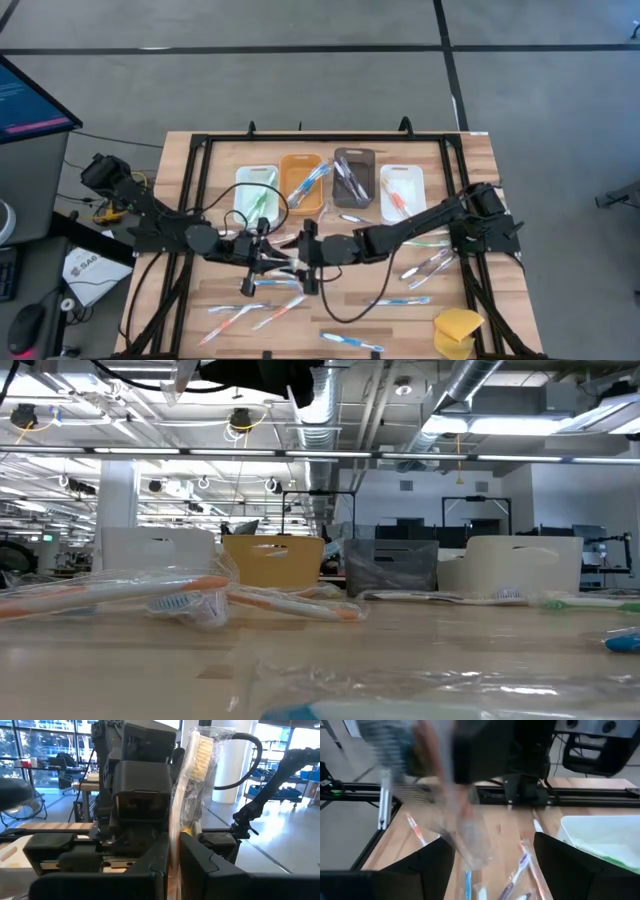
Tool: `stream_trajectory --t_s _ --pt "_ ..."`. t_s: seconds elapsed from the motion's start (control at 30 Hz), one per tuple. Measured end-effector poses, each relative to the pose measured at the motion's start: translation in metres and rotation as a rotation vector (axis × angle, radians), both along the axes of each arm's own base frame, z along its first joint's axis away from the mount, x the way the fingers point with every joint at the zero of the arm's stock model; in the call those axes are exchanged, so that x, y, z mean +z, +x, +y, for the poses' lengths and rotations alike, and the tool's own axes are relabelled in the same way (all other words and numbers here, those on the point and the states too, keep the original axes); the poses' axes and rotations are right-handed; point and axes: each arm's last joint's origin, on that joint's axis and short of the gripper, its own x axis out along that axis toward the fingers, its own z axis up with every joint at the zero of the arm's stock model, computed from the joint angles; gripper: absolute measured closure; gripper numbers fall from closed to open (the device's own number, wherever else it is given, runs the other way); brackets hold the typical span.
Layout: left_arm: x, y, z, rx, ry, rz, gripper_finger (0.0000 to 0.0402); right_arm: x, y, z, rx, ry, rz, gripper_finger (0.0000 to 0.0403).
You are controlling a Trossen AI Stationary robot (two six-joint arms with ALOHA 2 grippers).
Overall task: Pick & Place Toothbrushes
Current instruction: Put the orange toothbrush into the right white bin
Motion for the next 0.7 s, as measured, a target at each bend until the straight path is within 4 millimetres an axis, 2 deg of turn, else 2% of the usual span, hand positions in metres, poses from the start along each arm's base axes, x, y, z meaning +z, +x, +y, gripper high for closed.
stream_trajectory --t_s 0.43,0.57,0.7 --pt "0.0010 -0.0001 0.0000 0.002 0.014 -0.011 0.0380 0.0005 0.0004 -0.0009 0.000 -0.006 -0.006 0.0146" --pt "0.0012 -0.0001 0.0001 0.002 0.013 -0.013 0.0380 0.0006 0.0010 -0.0028 -0.002 -0.011 -0.006 0.0170" --pt "0.0013 -0.0001 0.0001 0.002 0.014 -0.014 0.0380 0.0035 0.0019 -0.0027 0.012 -0.043 -0.038 0.0212"
